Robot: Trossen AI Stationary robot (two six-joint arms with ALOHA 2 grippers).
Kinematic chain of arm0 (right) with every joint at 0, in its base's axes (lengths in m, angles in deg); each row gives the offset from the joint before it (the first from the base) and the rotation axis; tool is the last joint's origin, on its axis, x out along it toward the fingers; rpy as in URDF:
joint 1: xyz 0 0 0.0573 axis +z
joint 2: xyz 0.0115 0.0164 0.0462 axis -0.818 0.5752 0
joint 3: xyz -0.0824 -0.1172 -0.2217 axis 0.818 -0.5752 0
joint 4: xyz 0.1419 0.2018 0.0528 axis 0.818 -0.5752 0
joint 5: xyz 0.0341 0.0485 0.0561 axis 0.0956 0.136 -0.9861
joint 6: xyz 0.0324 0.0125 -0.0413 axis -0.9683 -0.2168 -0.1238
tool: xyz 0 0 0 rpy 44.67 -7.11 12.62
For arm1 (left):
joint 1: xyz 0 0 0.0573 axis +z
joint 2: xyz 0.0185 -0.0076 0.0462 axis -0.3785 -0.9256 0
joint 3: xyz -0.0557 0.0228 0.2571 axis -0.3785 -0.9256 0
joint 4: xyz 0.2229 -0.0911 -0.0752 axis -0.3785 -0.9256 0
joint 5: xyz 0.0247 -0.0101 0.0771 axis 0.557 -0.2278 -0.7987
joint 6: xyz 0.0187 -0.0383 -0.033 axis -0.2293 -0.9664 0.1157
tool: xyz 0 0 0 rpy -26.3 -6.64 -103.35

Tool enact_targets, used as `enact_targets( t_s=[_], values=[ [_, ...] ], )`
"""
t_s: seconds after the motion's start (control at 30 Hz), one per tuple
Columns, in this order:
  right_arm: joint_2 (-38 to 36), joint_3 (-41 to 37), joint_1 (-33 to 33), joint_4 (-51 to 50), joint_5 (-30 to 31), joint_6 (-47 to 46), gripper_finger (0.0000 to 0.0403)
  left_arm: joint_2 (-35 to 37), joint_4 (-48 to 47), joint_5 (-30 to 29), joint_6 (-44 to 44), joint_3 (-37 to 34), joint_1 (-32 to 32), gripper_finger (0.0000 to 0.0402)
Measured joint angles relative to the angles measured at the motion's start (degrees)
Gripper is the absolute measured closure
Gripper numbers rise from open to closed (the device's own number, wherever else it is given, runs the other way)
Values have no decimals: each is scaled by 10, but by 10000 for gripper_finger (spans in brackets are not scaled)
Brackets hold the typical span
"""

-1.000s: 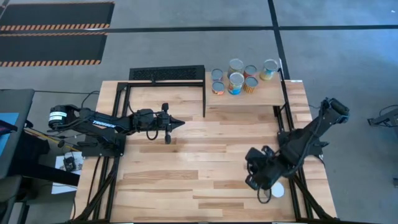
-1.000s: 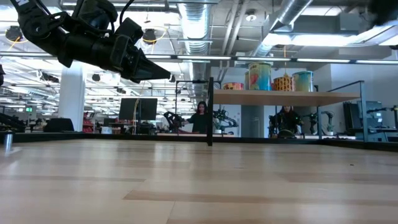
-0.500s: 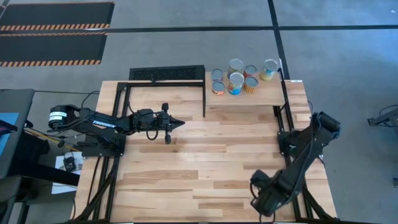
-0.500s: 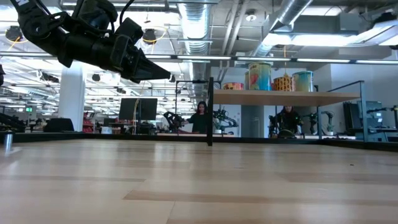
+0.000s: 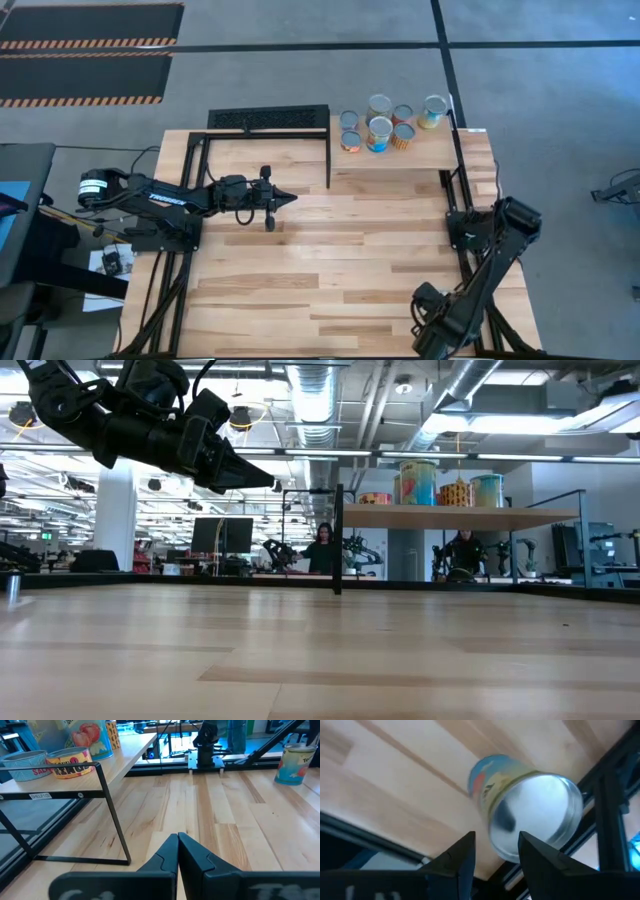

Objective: Pick and place cans onto a shelf
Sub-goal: Put the canned tomatoes on the shelf

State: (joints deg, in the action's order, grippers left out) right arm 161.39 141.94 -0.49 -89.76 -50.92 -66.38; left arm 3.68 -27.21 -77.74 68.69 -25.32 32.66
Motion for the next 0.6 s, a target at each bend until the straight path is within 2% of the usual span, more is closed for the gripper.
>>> enact_targets(
  t_s=[0.33, 0.6],
  values=[
    [35, 2, -7, -10, -2, 39, 286, 0, 0, 0, 0, 0, 0, 401],
    [27, 0, -36, -12, 11, 119, 369, 0, 0, 0, -6, 0, 0, 402]
  ],
)
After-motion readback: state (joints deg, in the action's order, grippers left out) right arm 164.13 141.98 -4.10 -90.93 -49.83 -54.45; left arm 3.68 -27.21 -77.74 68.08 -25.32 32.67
